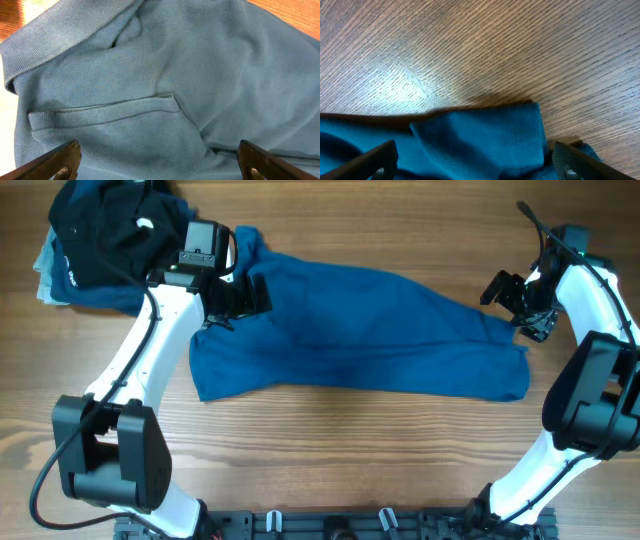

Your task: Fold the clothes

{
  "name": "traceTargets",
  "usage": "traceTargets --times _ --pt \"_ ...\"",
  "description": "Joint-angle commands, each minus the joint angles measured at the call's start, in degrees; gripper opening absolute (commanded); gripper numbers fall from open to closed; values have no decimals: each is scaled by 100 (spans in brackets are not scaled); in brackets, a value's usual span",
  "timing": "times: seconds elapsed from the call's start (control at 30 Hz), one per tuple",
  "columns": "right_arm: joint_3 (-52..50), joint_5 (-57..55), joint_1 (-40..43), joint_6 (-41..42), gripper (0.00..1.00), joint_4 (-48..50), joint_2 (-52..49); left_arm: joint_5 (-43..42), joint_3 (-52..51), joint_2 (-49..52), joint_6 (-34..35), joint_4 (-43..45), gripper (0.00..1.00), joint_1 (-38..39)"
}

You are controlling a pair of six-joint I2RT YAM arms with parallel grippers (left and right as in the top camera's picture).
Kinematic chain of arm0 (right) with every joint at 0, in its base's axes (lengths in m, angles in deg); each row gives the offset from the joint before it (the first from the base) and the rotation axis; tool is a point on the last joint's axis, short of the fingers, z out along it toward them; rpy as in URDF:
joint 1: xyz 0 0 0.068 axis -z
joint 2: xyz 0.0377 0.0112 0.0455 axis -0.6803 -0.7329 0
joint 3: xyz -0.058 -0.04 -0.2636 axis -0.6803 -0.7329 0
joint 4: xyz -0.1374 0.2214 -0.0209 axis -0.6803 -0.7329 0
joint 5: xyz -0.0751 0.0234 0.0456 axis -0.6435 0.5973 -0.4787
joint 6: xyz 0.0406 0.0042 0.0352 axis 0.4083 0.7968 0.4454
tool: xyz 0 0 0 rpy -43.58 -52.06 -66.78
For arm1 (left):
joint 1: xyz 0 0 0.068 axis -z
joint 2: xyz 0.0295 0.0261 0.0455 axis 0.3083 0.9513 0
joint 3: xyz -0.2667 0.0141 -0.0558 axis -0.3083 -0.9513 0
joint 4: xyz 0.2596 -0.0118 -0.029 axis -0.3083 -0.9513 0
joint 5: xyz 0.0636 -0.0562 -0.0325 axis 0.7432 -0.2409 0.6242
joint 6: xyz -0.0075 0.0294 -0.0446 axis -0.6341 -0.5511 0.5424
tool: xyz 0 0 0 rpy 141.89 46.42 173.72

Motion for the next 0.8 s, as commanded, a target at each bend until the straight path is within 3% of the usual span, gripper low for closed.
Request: traceTargets --times 0.0,0.43,0.5,0.53,0.57,0.63,0.7,0.77 --pt "-15 116 15 55 99 7 -146 -70 76 63 -111 -4 100 11" --pt "-17 382 20 -83 98 35 -442 -68 76 63 -111 -66 100 11" --pt "-17 380 17 -81 86 66 -442 -68 76 63 -111 -68 100 11" --pt "-17 376 20 -74 59 140 -442 -68 76 63 -111 -70 100 11" --pt "-17 376 22 -66 38 188 -442 -68 76 63 -111 -85 100 11" --pt "-17 376 26 -35 15 339 -442 -66 76 63 -114 -111 100 11" --pt "-4 378 26 -22 4 468 -442 -66 76 63 -114 -129 100 11" --pt "164 378 26 -44 4 730 -439 -66 76 63 -114 -142 100 11"
